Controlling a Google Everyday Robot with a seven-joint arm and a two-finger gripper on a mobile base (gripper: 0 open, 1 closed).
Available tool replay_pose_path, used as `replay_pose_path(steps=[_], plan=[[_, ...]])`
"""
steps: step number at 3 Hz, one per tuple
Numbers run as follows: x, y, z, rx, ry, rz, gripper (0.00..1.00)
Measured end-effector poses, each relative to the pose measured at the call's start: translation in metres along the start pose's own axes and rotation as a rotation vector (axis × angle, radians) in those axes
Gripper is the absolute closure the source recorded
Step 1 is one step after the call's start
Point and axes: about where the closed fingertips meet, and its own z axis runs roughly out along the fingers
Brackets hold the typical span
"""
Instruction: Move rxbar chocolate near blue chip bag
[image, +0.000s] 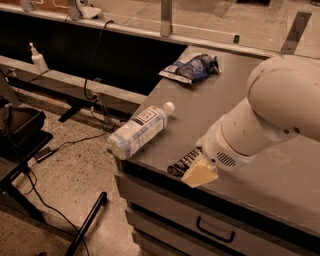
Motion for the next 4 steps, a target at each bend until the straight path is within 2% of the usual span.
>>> replay_pose_path(steps=[1, 4], plan=[[0.0, 0.0, -0.0001, 0.0, 0.0, 0.0, 1.0], [-0.0002, -0.0001, -0.0006, 0.0, 0.0, 0.0, 1.0]])
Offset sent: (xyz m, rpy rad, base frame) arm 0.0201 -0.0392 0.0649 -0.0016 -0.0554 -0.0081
